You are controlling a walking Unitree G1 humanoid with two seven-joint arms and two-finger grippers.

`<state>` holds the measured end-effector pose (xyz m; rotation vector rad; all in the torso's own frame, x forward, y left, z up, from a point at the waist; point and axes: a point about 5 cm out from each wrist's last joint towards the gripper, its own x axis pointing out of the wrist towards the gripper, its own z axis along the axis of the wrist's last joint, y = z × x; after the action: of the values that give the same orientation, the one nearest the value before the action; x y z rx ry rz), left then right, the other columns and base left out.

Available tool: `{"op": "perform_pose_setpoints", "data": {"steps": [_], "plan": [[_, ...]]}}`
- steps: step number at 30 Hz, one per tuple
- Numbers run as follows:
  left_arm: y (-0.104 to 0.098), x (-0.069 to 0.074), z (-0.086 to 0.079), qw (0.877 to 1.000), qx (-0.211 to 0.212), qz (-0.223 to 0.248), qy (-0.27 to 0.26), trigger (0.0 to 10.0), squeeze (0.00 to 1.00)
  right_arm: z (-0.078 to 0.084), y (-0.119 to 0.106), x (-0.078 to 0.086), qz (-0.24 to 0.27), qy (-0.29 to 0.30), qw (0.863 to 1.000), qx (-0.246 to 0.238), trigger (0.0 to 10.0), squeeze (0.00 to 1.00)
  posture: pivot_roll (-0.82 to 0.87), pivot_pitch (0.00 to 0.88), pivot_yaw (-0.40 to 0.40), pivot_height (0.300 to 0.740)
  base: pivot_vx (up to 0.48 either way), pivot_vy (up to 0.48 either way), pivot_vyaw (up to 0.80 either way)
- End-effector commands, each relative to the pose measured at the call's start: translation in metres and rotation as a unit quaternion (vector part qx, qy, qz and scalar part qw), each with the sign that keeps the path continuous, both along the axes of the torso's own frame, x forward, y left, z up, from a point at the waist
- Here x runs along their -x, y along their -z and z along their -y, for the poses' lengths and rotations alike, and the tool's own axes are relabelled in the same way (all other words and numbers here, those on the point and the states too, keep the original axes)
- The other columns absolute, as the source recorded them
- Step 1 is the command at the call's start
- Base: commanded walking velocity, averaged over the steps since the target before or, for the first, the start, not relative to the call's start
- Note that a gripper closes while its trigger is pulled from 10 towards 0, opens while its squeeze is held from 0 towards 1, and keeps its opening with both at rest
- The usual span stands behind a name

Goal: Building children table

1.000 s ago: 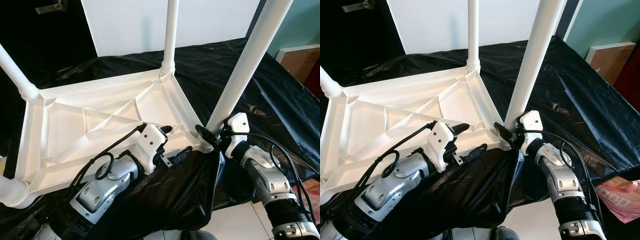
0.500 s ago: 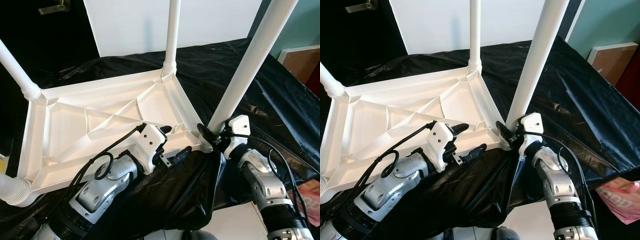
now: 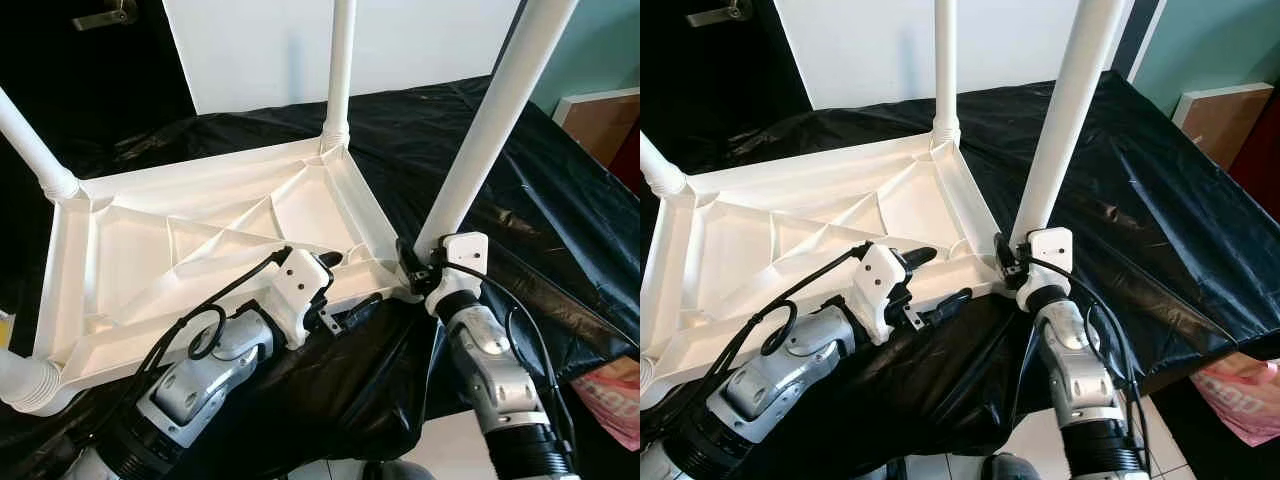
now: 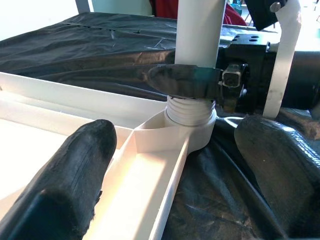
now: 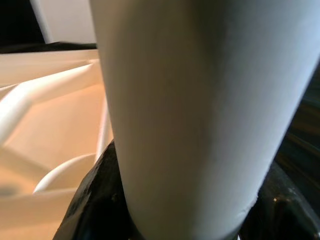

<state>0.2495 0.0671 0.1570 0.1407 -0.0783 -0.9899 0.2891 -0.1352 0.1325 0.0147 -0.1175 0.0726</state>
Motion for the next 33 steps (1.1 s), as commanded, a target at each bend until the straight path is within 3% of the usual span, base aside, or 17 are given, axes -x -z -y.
{"op": "perform_pose_setpoints", "data": {"steps": [1, 5, 17, 18, 23, 24, 28, 29, 32, 33], "plan": [[0.003, 0.012, 0.006, 0.993, -0.018, -0.01, 0.119, 10.0, 0.0, 0.014, 0.018, 0.005, -0.046, 0.072, 0.996, 0.002, 10.0, 0.0, -0.01, 0.114, -0.017, 0.74, 0.0, 0.0, 0.0], [0.003, 0.011, 0.005, 0.994, -0.02, -0.003, 0.11, 10.0, 0.0, 0.009, 0.02, 0.008, -0.054, 0.111, 0.992, -0.011, 10.0, 0.0, -0.01, 0.114, -0.017, 0.74, 0.0, 0.0, 0.0], [0.005, 0.007, 0.004, 0.994, -0.028, 0.0, 0.103, 10.0, 0.0, 0.009, 0.016, 0.011, -0.04, 0.115, 0.993, 0.001, 10.0, 0.0, -0.02, 0.104, -0.013, 0.74, 0.0, 0.0, 0.0], [0.005, 0.007, 0.004, 0.994, -0.029, -0.001, 0.104, 10.0, 0.0, 0.01, 0.014, 0.011, -0.036, 0.111, 0.993, 0.003, 10.0, 1.0, -0.02, 0.103, -0.012, 0.74, 0.0, 0.0, 0.0], [0.006, 0.008, 0.005, 0.994, -0.024, -0.009, 0.107, 10.0, 0.0, 0.01, 0.01, 0.012, -0.026, 0.094, 0.995, 0.004, 10.0, 1.0, -0.02, 0.104, -0.013, 0.74, 0.0, 0.0, 0.0], [0.006, 0.008, 0.005, 0.994, -0.023, -0.009, 0.108, 10.0, 0.1, 0.009, 0.01, 0.012, -0.025, 0.087, 0.996, 0.004, 10.0, 1.0, -0.02, 0.106, -0.013, 0.74, 0.0, 0.0, 0.0], [0.006, 0.007, 0.005, 0.994, -0.023, -0.008, 0.107, 10.0, 0.1, 0.009, 0.009, 0.012, -0.023, 0.079, 0.997, 0.002, 10.0, 1.0, -0.02, 0.106, -0.013, 0.74, 0.0, 0.0, 0.0], [0.006, 0.007, 0.005, 0.994, -0.021, -0.011, 0.107, 10.0, 1.0, 0.011, 0.008, 0.012, -0.018, 0.07, 0.997, 0.008, 10.0, 1.0, -0.02, 0.107, -0.014, 0.74, 0.0, 0.0, 0.0], [0.005, 0.006, 0.004, 0.994, -0.019, -0.01, 0.103, 10.0, 1.0, 0.014, 0.005, 0.012, -0.011, 0.047, 0.999, 0.021, 10.0, 1.0, -0.02, 0.109, -0.013, 0.74, 0.0, 0.0, 0.0], [0.005, 0.007, 0.004, 0.994, -0.015, -0.011, 0.106, 10.0, 1.0, 0.014, 0.004, 0.013, -0.008, 0.029, 0.999, 0.022, 10.0, 0.0, -0.02, 0.111, -0.011, 0.74, 0.0, 0.0, 0.0]]}}
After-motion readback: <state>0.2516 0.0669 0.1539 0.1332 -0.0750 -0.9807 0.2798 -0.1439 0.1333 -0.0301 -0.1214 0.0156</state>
